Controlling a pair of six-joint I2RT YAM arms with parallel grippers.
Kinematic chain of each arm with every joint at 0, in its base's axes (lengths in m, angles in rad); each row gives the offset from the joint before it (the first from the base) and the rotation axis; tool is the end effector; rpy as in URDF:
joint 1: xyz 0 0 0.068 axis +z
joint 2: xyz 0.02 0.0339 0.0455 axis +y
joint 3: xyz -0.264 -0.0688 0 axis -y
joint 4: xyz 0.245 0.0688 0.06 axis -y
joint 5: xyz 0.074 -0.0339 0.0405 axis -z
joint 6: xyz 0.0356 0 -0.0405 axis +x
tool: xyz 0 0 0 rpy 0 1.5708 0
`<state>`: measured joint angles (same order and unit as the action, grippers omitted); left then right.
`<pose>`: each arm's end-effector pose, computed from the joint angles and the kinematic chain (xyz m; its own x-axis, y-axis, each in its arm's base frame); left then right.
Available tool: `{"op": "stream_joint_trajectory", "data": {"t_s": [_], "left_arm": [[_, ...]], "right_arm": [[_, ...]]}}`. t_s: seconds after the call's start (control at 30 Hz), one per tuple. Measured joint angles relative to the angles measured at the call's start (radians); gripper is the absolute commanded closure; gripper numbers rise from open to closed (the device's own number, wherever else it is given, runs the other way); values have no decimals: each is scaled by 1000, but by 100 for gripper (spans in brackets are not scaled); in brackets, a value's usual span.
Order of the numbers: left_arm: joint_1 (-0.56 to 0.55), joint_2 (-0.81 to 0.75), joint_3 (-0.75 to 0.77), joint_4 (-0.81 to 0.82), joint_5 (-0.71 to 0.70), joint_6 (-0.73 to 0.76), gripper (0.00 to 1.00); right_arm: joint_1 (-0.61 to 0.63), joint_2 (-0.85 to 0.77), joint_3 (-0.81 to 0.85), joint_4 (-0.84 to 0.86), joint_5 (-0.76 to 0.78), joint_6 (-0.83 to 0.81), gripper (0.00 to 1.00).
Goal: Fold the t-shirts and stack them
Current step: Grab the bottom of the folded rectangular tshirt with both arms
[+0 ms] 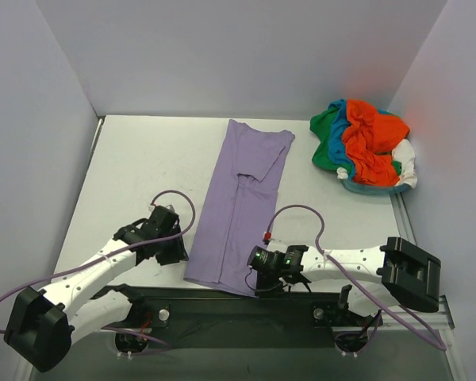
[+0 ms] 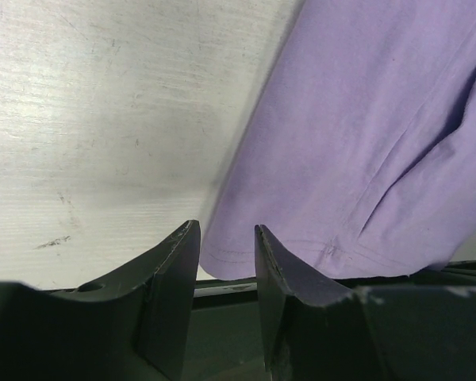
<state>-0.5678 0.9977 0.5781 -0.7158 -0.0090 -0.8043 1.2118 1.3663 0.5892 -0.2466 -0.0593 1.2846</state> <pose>0.1446 -0.0918 0.1909 -0.9153 -0.2705 -0.2984 -0.1799 0.9374 -0.2982 0.0824 0.2256 0.1494 -0.9917 0.0830 -0.0983 0.0209 0.8579 0.5133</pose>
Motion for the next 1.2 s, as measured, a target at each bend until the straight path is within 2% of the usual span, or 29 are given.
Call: {"op": "stream_joint_trajectory", "data": {"t_s": [0.13, 0.4, 0.67, 1.03, 1.1, 1.2], "left_arm": [[-9, 7, -12, 0, 0, -13, 55], [-42, 0, -59, 2, 33, -56, 55], [-183, -48, -137, 9, 45, -145, 55], [-190, -49, -148, 35, 44, -183, 55], [-190, -49, -154, 54, 49, -185, 56], [-190, -48, -162, 88, 60, -187, 63]], "right_arm": [[0, -3, 0, -23, 1, 3, 96], [0, -65, 0, -80, 11, 10, 96], [0, -66, 0, -103, 12, 10, 95], [0, -68, 0, -109, 15, 10, 95], [0, -68, 0, -110, 16, 10, 95], [0, -68, 0, -113, 16, 10, 95]]}}
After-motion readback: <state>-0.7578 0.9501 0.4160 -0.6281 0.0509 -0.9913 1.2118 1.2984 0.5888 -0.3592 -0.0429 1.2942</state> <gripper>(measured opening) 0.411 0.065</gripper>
